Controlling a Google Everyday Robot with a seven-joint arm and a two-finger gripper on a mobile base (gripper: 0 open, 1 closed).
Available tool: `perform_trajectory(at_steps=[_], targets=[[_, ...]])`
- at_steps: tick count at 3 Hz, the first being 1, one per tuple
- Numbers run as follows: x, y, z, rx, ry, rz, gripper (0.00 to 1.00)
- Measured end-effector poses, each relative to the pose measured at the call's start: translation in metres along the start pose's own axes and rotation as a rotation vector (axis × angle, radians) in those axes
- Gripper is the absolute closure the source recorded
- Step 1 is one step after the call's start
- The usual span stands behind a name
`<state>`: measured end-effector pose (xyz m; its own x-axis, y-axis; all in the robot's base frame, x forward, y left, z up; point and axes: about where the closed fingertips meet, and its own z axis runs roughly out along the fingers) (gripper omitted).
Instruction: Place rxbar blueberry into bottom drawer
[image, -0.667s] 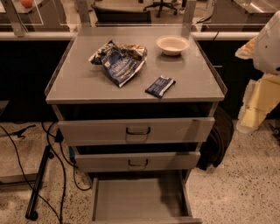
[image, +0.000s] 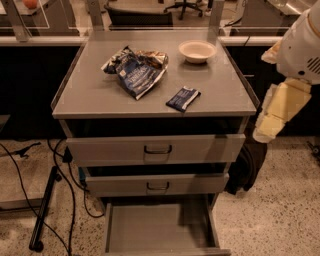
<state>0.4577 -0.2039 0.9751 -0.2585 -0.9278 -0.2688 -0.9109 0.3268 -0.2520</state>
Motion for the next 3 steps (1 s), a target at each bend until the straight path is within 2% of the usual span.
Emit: perform_trajectory(at_steps=[2, 3], targets=[[-0.023, -0.030, 0.038, 0.018, -0.060, 0.167, 0.00], [-0.029, -0.042, 0.056, 0.064, -0.122, 0.261, 0.00]])
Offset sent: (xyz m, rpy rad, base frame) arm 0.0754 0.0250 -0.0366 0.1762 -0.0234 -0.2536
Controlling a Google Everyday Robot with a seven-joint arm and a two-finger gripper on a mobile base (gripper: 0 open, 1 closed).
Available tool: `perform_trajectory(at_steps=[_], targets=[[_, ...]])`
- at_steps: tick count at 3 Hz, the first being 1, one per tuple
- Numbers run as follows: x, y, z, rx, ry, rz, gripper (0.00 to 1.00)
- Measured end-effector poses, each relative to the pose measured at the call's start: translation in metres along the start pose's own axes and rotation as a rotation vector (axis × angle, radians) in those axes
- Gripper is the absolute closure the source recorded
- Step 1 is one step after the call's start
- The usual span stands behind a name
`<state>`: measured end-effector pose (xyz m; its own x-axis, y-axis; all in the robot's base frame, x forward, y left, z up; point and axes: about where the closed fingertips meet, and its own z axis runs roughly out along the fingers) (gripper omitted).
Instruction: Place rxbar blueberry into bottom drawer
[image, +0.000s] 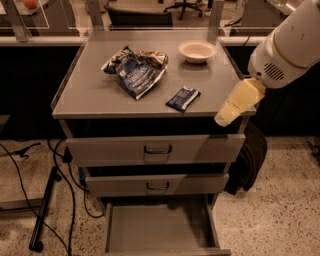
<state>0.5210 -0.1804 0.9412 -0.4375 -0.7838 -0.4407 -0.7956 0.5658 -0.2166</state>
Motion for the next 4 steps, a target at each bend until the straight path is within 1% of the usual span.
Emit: perform_trajectory(at_steps=[1, 2, 3, 4], targets=[[-0.008, -0.008, 0.003, 0.032, -0.035, 0.013, 0.00], [-0.008, -0.008, 0.003, 0.031, -0.035, 0.014, 0.00], [-0.007, -0.011, 0.018, 0.014, -0.039, 0.042, 0.00], [-0.015, -0.011, 0.041, -0.020, -0.067, 0.070, 0.00]])
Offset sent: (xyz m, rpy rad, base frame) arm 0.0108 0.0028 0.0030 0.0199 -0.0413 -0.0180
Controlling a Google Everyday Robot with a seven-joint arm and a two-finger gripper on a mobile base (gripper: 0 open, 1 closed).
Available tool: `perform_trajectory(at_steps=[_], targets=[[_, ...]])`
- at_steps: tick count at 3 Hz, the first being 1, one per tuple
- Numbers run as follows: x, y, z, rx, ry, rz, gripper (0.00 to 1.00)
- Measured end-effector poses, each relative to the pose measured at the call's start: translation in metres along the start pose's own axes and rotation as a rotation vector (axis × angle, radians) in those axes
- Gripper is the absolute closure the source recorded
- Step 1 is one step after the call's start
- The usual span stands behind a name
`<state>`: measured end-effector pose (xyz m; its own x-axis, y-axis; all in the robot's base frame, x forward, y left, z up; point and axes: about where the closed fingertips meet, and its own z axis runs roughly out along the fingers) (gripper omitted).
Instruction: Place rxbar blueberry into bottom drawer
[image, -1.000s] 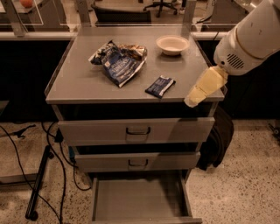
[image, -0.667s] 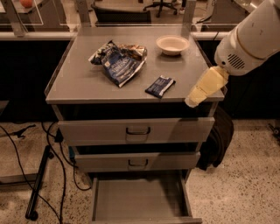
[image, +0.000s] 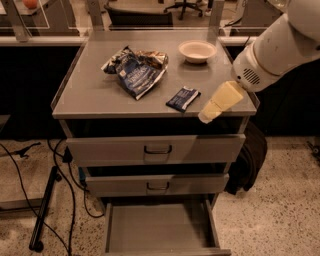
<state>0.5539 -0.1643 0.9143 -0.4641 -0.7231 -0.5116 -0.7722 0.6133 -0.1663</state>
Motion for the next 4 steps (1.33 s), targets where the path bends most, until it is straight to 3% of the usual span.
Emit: perform_trajectory(at_steps=[4], targets=[[-0.049, -0.008, 0.087, -0.020, -0.209, 0.043, 0.00]])
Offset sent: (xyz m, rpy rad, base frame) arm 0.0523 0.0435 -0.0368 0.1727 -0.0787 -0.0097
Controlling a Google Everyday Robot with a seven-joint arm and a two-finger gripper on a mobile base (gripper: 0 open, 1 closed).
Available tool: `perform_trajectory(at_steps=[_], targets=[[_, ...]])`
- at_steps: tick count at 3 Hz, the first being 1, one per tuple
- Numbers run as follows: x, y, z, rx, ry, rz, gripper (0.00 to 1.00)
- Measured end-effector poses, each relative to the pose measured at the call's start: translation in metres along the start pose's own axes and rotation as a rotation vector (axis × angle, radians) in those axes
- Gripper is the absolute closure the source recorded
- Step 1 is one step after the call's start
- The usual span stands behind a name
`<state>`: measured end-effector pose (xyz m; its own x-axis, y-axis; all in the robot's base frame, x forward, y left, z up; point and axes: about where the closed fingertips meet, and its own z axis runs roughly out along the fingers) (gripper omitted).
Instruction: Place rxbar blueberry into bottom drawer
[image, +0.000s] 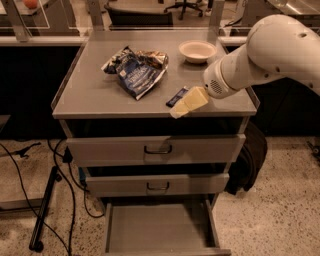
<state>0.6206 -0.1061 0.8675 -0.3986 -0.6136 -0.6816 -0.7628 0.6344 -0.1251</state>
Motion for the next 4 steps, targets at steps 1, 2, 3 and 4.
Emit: perform_trajectory(at_steps=[1, 2, 3, 4], targets=[[0.001, -0.003, 0.014, 0.000, 0.011, 0.002, 0.00], [-0.001, -0.013, 0.043, 0.000, 0.032, 0.005, 0.00], [0.001, -0.018, 0.059, -0.008, 0.051, 0.018, 0.00], [0.001, -0.018, 0.060, -0.008, 0.052, 0.019, 0.00]])
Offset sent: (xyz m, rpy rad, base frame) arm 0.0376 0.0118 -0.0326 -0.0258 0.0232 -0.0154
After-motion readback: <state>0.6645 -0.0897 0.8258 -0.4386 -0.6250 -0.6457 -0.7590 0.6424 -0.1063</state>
